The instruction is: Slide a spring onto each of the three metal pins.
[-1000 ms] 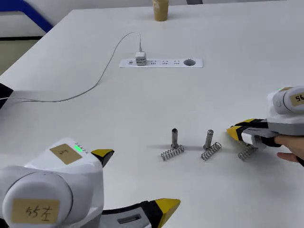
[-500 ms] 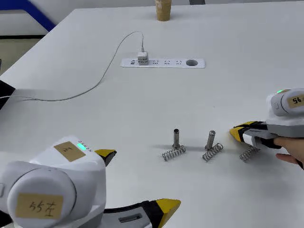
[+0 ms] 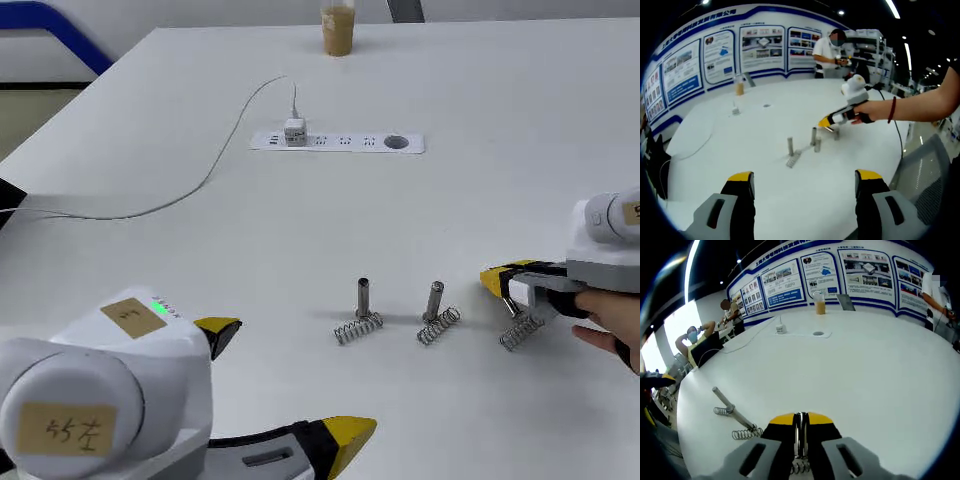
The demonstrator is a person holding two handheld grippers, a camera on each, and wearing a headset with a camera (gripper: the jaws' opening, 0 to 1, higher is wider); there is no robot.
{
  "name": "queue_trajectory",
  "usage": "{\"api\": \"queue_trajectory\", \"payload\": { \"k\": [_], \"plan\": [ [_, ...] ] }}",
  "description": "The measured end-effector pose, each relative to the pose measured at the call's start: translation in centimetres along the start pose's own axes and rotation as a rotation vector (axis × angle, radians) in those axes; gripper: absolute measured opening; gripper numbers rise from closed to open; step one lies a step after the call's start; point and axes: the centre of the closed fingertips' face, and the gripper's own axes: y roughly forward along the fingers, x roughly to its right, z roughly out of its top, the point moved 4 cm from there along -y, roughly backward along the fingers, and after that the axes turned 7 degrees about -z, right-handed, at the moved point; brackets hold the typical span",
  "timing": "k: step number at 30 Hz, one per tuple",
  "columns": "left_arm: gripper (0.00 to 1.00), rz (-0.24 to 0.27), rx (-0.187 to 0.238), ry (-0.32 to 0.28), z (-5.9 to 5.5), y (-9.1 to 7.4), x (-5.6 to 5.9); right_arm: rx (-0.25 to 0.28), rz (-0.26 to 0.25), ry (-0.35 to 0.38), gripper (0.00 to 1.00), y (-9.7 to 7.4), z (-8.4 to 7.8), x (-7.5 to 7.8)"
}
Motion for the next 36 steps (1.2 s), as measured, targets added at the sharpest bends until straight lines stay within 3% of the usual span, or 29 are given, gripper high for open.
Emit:
{"api": "queue_trajectory", "payload": {
  "k": [13,19,26,36],
  "plan": [
    [0.83,-0.014,0.003,0.016,0.1,0.2,0.6,0.054,0.01,-0.007,0.09,-2.6,0.4,-0.5],
    [0.83,-0.015,0.012,0.018,0.3,0.1,0.8,0.069,0.018,-0.043,0.09,-3.6,0.2,-0.9],
    [0.81,-0.012,0.016,0.019,0.2,0.0,0.9,0.069,0.017,-0.143,0.09,-4.4,0.0,-1.5],
    [0.8,-0.005,0.018,0.027,0.3,-0.3,0.8,0.067,-0.008,-0.229,0.09,-5.1,-0.4,-1.6]
  ]
}}
